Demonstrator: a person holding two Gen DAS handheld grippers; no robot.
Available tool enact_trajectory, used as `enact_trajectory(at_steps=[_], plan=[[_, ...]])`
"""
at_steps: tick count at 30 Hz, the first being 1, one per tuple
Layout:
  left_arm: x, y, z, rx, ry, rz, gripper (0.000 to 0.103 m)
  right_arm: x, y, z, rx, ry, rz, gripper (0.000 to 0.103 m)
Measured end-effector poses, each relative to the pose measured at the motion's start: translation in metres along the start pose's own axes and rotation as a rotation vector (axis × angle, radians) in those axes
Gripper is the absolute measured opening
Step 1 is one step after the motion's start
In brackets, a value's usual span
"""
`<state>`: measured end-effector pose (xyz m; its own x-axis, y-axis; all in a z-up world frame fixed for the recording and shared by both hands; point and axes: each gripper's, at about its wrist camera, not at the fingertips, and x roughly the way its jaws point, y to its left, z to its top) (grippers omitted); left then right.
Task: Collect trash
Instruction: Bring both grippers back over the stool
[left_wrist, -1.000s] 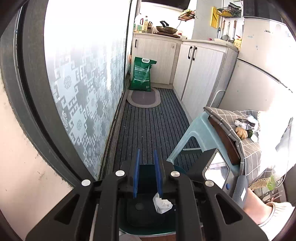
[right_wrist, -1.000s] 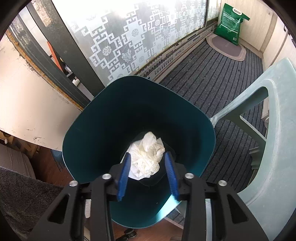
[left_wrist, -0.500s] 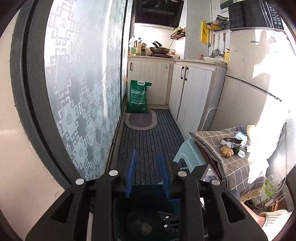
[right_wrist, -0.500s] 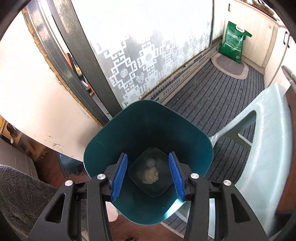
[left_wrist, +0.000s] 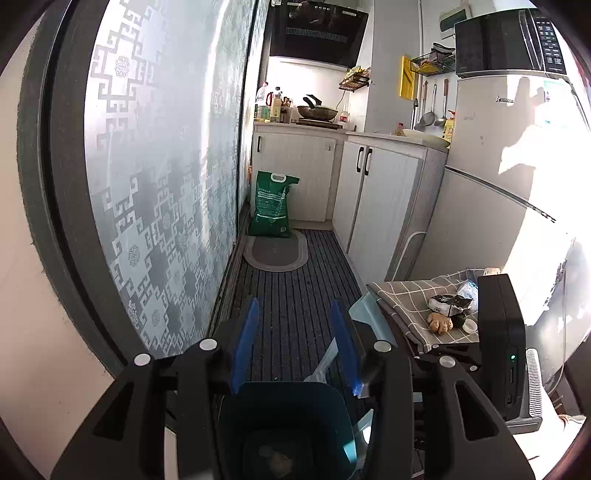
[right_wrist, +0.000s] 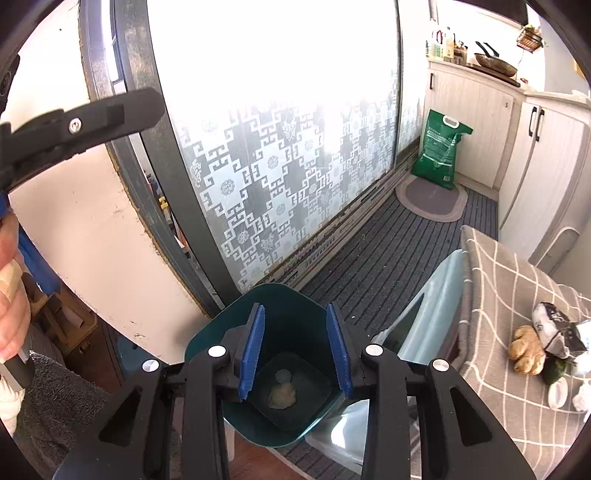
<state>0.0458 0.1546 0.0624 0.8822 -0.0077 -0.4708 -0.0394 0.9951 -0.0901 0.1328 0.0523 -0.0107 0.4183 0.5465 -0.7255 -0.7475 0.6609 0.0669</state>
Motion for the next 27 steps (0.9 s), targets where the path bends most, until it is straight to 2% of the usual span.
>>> enact_trajectory(at_steps=[7,15,22,27], plan=[[0.016,-0.031,0.000,0.031,0.013,-0.041,0.053,-0.050,-0.043,-0.001,0.038,-0.075,-0.081,0.035],[0.047,-0.080,-0.006,0.086,0.064,-0.128,0.059,-0.100,-0.110,-0.015,0.131,-0.137,-0.209,0.035],[0.082,-0.127,-0.023,0.194,0.155,-0.213,0.068,-0.125,-0.158,-0.036,0.211,-0.148,-0.268,0.035],[0.105,-0.152,-0.032,0.232,0.199,-0.248,0.071,-0.139,-0.172,-0.057,0.244,-0.147,-0.287,0.043]])
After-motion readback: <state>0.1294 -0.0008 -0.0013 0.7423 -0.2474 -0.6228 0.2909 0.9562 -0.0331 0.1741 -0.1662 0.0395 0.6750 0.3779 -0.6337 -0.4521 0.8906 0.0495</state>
